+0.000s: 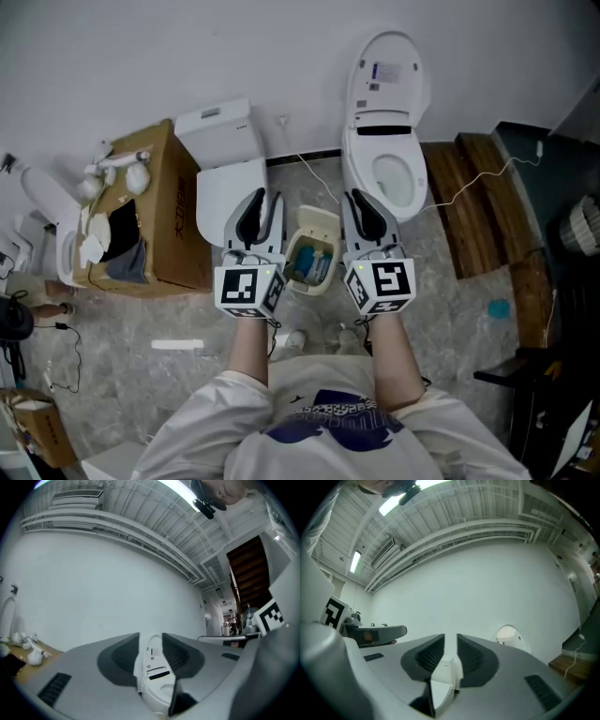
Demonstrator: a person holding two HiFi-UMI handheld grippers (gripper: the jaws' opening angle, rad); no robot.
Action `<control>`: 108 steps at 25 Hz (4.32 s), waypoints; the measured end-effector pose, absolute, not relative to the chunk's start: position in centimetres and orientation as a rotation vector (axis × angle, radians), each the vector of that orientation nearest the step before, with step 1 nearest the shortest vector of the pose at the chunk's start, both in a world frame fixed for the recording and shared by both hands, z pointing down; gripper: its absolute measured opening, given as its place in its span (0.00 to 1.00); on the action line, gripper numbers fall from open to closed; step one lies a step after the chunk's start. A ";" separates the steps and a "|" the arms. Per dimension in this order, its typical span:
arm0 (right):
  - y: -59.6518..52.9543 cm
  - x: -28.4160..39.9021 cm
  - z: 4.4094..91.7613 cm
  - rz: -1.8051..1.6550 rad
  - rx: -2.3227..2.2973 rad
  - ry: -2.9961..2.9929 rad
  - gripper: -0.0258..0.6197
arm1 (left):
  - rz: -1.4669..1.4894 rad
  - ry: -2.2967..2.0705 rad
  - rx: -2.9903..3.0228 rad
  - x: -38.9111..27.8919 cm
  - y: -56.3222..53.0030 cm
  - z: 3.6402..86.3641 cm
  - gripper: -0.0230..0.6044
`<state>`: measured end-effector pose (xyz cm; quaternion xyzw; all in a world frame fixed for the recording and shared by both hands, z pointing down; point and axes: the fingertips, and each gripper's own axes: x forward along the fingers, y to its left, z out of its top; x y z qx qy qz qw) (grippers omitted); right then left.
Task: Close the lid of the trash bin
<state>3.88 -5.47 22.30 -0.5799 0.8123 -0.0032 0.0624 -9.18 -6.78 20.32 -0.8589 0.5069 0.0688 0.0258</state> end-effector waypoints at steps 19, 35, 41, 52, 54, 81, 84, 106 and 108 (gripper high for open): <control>-5.1 12.1 21.9 -0.064 -1.746 2.371 0.79 | 0.307 1.725 -2.555 -10.0 -6.9 18.4 0.66; -7.8 15.1 24.3 -0.102 -1.667 2.476 0.75 | 0.229 1.855 -2.485 -8.7 -7.3 19.9 0.66; -10.9 12.0 26.3 -0.085 -1.784 2.483 0.71 | 0.226 1.733 -2.587 -10.7 -12.9 21.0 0.66; -15.5 6.3 34.5 -0.134 -1.964 2.669 0.66 | 0.205 1.452 -2.811 -11.1 -22.4 24.3 0.66; -16.3 5.8 37.7 -0.128 -1.945 2.825 0.65 | 0.192 1.412 -2.821 -10.2 -23.2 25.0 0.66; -16.2 -2.8 68.9 -0.424 -1.112 3.850 0.61 | -0.004 1.438 -2.833 -8.8 -25.6 38.3 0.66; -13.3 -4.1 69.8 -0.338 -0.991 3.944 0.61 | -0.035 1.438 -2.830 -9.3 -25.6 39.2 0.66; -0.1 -10.2 82.3 -0.677 -0.433 4.049 0.55 | -0.245 1.576 -2.926 -12.9 -20.4 53.5 0.66; 0.3 -10.5 83.5 -0.728 -0.421 4.050 0.55 | -0.251 1.593 -2.928 -13.6 -20.3 54.3 0.66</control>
